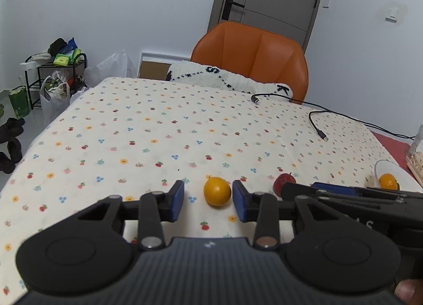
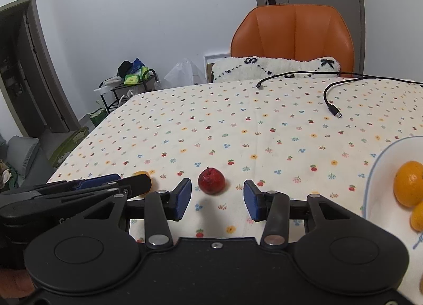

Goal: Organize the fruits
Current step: 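Grasp a small tangerine with the left tool while the right tool grasps a red plum, then carry the tangerine and red plum into the white plate and open both tools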

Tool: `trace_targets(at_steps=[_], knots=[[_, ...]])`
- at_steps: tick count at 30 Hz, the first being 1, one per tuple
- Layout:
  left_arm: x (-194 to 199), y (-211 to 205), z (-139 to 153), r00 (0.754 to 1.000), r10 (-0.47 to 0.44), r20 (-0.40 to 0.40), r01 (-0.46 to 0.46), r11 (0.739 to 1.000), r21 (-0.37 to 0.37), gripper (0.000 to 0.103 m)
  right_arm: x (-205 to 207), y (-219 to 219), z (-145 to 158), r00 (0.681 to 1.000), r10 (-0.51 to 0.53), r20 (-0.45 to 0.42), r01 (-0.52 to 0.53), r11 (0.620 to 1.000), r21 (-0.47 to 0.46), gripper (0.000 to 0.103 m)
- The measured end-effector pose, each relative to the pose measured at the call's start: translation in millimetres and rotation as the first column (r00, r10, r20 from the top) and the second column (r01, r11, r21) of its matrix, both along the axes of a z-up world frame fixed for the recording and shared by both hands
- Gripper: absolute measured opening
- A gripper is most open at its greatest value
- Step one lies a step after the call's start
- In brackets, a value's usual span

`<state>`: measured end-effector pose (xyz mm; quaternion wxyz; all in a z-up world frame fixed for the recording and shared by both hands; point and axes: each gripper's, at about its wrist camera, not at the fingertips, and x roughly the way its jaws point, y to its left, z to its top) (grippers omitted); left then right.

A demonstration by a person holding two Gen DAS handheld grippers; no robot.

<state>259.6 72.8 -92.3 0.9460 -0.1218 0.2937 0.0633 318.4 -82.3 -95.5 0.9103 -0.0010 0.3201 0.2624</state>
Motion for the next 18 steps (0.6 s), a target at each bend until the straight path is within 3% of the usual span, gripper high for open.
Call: trace_targets(at_steps=[2,9,13,18], knots=[[2,1,-1,1.0,-0.005,-0.003,0.005,1.0,-0.002,0.021,2,4,-1,1.0,0.006,0.002,-0.006,1.0,-0.006,0.044],[-5,7,4,1.0,0.012,0.008,-0.012,1.0,-0.001,0.021,6,17,-3,1.0,0.014,0.014,-0.014,0.999,-0.046,0.043],[-14,11,10,1.0,0.024,0.017,-0.024,1.0,0.001,0.021,6,23,-2,1.0,0.017,0.025,-0.015,0.997,-0.082,0.023],[-24,10,17,0.999,0.029,0.025,-0.029,1.0,0.002,0.021,-5,15,10,0.999,0.014,0.041,-0.012,0.998,-0.054,0.023]])
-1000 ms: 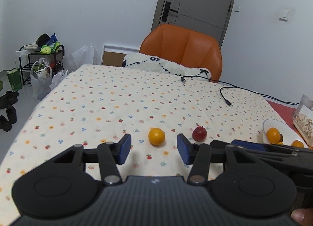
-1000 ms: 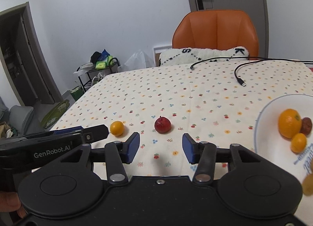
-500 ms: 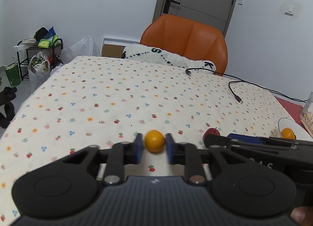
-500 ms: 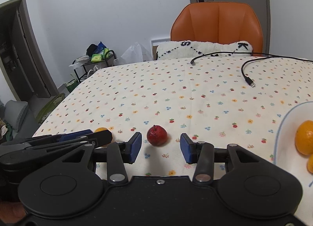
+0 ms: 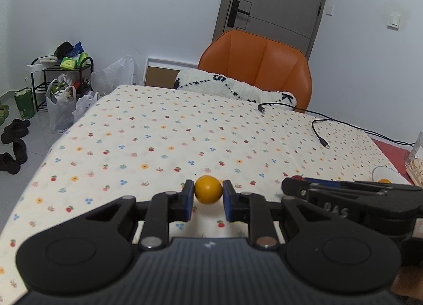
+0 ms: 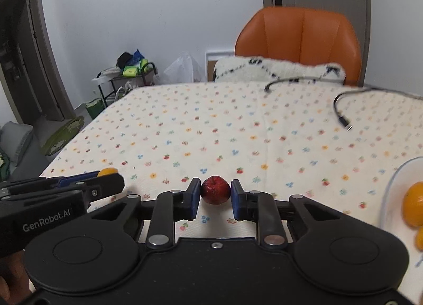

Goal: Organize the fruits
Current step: 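Carry the tangerine and red plum into the white plate and open both tools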

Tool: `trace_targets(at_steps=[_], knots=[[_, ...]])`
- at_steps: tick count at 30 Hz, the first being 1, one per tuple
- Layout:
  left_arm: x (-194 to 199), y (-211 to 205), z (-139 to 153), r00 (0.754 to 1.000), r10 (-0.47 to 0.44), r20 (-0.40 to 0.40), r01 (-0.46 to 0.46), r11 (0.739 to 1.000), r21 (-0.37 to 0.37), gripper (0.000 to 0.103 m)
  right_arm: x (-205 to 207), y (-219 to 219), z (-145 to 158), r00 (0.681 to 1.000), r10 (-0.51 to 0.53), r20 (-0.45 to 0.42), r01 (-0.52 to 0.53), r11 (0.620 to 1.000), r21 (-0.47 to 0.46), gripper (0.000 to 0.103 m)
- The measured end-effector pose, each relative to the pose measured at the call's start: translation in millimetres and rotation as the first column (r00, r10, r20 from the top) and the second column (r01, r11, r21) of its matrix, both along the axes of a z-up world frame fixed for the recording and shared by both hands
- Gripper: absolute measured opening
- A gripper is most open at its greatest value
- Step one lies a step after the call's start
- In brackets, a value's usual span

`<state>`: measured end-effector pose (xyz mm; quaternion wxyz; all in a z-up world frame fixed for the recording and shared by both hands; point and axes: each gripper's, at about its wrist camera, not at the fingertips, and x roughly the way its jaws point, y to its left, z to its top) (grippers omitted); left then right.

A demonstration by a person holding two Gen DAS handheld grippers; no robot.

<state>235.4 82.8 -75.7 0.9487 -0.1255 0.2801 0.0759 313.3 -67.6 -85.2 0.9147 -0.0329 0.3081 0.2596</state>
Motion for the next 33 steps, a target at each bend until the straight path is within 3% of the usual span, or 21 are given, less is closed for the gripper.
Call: trace_targets(at_steps=[16,33], knots=[[-19,-48,28,0.995,-0.078,0.061,0.077,0.997,0.006,0.021,-38,-61,32,0.996,-0.077,0.047,0.074,0.996,0.057,0.023],[-25,-121,40,0.977,-0.192,0.087,0.191,0.981,0.028,0.021,-60,-144,38,0.979,-0.194,0.059,0.188,0.978,0.094,0.023]])
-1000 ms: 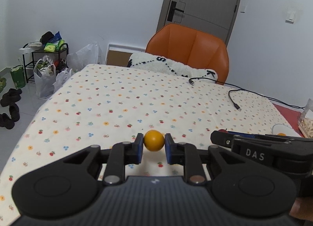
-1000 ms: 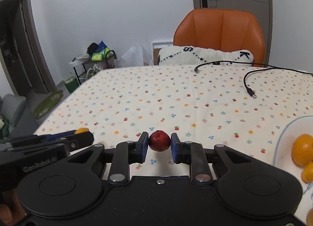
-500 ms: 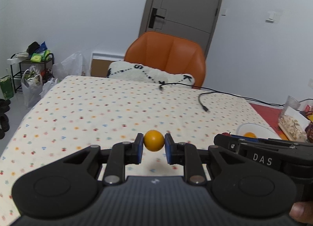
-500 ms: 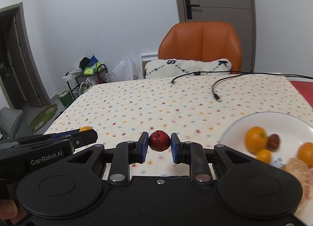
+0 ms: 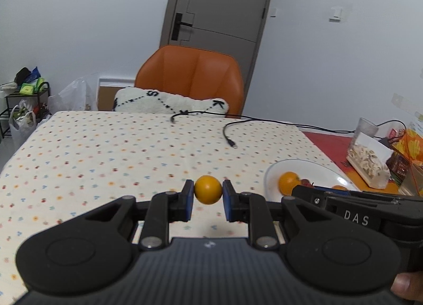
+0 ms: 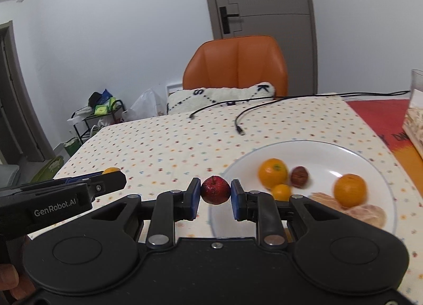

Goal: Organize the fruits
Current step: 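Carry the tangerine and red plum into the white plate and open both tools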

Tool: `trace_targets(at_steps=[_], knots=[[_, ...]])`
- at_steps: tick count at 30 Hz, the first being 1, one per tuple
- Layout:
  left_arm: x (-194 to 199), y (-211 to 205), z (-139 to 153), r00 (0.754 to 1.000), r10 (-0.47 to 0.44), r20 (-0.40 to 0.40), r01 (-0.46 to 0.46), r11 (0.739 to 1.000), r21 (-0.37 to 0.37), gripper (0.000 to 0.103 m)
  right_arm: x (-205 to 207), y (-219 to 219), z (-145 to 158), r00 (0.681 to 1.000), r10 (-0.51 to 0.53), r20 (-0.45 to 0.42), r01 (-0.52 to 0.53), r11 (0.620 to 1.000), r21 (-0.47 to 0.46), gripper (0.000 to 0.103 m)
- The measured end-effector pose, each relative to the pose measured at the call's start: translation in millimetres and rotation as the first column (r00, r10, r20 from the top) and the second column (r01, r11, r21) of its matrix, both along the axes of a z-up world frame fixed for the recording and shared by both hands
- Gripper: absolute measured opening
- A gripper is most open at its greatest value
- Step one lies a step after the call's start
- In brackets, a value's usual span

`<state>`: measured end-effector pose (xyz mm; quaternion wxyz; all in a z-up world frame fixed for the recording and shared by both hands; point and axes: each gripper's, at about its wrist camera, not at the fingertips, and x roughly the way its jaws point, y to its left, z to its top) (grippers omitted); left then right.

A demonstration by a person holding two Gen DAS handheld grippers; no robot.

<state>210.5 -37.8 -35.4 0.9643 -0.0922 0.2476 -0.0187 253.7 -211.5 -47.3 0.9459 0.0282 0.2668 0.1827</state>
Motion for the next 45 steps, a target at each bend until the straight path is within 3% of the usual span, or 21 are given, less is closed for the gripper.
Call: trace_targets(at_steps=[22,28,38,45], knots=[[11,-59,-2,0.996,-0.089,-0.007,0.09,0.996,0.024,0.021,-1,-66,-10,0.995,-0.096,-0.02,0.097,0.993,0.064,0.023],[16,-73,-5,0.994,-0.11,-0.011,0.11,0.994,0.023,0.021,1,-87,-17,0.992,-0.122,-0.027,0.124,0.987,0.105,0.044],[26,-93,-11,0.984,-0.177,-0.034,0.178,0.984,0.012,0.022,0,-107,-25,0.985,-0.163,-0.051,0.168,0.979,0.116,0.043],[26,-86,-11,0.986,-0.16,-0.039,0.16,0.987,-0.003,0.031,-1,-104,-27,0.987,-0.152,-0.056,0.158,0.98,0.117,0.044]])
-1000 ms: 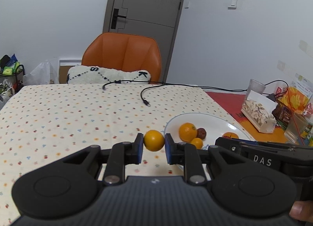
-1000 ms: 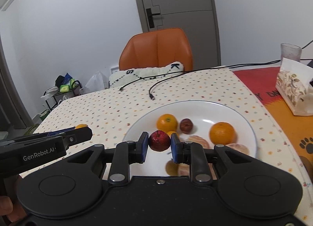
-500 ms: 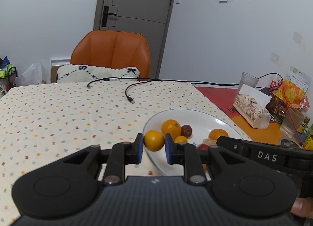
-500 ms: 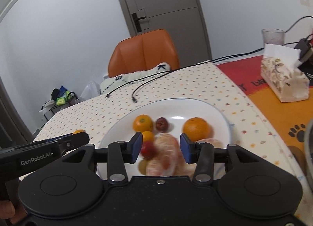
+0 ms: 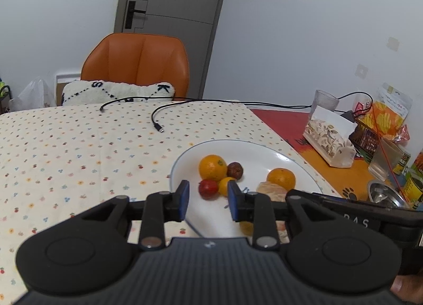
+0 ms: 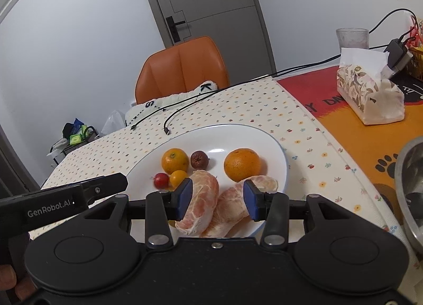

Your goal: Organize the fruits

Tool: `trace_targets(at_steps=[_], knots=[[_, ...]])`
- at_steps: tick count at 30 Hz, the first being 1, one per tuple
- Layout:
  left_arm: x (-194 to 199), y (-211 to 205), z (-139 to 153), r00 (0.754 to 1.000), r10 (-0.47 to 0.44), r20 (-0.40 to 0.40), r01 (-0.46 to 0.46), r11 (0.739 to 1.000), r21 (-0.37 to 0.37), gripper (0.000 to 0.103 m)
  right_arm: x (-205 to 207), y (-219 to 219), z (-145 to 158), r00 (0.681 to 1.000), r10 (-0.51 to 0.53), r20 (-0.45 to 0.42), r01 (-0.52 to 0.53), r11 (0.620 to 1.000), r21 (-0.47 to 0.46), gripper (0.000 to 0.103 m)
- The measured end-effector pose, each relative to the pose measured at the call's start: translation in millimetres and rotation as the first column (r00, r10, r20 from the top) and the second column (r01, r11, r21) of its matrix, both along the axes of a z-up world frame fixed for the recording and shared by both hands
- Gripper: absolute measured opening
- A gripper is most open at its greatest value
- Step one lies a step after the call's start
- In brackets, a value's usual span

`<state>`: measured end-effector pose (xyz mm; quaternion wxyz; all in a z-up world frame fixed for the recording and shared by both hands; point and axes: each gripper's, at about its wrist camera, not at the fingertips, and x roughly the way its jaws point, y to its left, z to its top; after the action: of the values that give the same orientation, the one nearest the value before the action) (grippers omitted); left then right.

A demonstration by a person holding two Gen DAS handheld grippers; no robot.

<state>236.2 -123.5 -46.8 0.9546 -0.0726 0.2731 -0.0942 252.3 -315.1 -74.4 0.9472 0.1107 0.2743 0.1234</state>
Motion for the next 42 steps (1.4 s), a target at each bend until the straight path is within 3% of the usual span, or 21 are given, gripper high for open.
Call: trace_targets(at_steps=[3,8,17,25,30,40,42], knots=[[-4,9,3,0.999,0.032,-0.005,-0.032,0.999,-0.005,0.038,-3,2,1,1.0,0.005,-0.005,-0.005,1.0,-0.002,0.044],[-18,21,13,0.998,0.063,0.02,-0.063,0.998,0.003,0.065,-11,7,10,1.0,0.013,0.013,-0.013,1.0,-0.009,0.05],[-43,31,28,0.998,0.062,0.026,-0.062,0.998,0.025,0.08,-28,12,23,0.999,0.031,0.032,-0.032,1.0,0.001,0.059],[-72,44,43,0.995,0.084,0.047,-0.086,0.995,0.047,0.087,-50,17,42,0.996,0.047,0.074,-0.047,0.999,-0.011,0.076],[-84,55,48,0.993,0.112,0.027,-0.113,0.992,0.058,0.09,-58,19,48,0.995,0.067,0.076,-0.065,0.998,-0.025,0.079],[-118,76,63,0.992,0.125,0.012,-0.125,0.99,0.066,0.096,-87,22,64,0.989,0.099,0.106,-0.096,0.995,-0.033,0.103],[-125,77,67,0.993,0.119,0.016,-0.12,0.99,0.07,0.096,-93,24,67,0.988,0.105,0.113,-0.102,0.994,-0.035,0.103]])
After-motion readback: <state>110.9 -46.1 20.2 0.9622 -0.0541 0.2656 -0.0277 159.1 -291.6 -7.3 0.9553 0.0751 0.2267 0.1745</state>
